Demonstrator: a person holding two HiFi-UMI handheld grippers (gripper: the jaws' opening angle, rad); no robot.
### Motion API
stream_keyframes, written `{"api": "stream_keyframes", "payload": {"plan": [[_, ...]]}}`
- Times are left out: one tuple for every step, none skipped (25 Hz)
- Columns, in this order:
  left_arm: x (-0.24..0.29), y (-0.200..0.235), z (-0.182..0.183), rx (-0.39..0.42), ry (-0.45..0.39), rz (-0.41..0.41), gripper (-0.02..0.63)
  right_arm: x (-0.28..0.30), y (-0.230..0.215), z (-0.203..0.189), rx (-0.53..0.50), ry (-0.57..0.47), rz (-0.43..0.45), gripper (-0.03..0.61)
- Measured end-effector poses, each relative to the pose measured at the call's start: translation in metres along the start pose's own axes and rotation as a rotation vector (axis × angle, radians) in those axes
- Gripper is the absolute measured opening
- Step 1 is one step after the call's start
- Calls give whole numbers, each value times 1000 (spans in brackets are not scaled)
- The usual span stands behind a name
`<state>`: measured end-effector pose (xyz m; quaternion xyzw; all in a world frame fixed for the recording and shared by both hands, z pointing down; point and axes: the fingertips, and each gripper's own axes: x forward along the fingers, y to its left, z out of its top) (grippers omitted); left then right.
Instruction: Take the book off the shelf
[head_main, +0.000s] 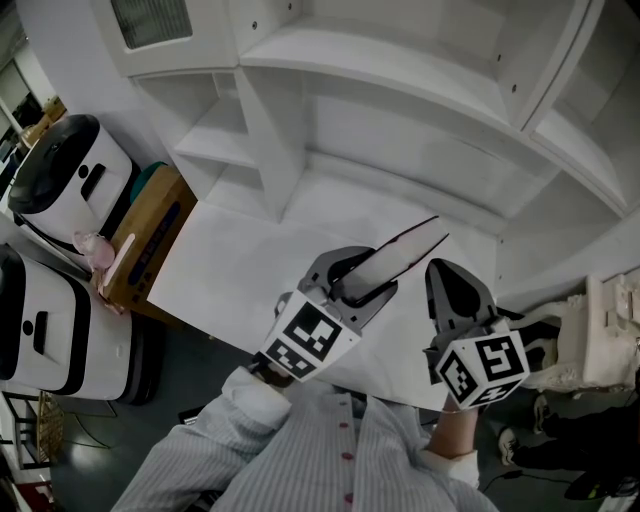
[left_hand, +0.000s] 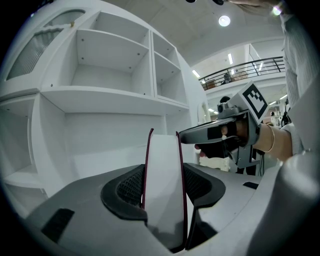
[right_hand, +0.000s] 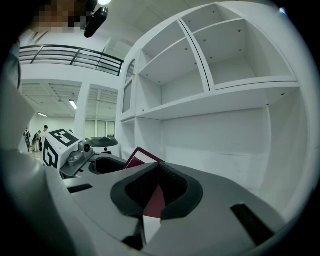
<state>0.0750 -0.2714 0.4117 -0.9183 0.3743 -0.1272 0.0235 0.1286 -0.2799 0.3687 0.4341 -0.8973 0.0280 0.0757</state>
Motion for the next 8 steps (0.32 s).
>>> {"api": "stream_keyframes", "payload": {"plan": [[0, 0, 0, -2, 0, 1, 232, 0, 0, 0, 2, 0, -1, 15], [0, 1, -1, -4, 0, 1, 232, 0, 0, -1, 2, 0, -1, 14], [1, 1, -1, -5, 0, 2, 232, 0, -1, 0, 0, 0, -1, 15], [1, 2, -1, -7, 1, 2, 232, 1, -1, 0, 0, 0, -1, 15], [2, 2, -2, -7, 3, 1, 232, 1, -2, 0, 0, 0, -1, 15], [3, 2, -2, -8, 4, 1, 232, 1, -3, 0, 0, 0, -2, 15], [3, 2, -2, -9, 6, 0, 232, 1, -4, -1, 1, 1, -3, 15], [4, 2, -3, -10, 7, 0, 232, 1, -5, -1, 2, 2, -5, 15]]}}
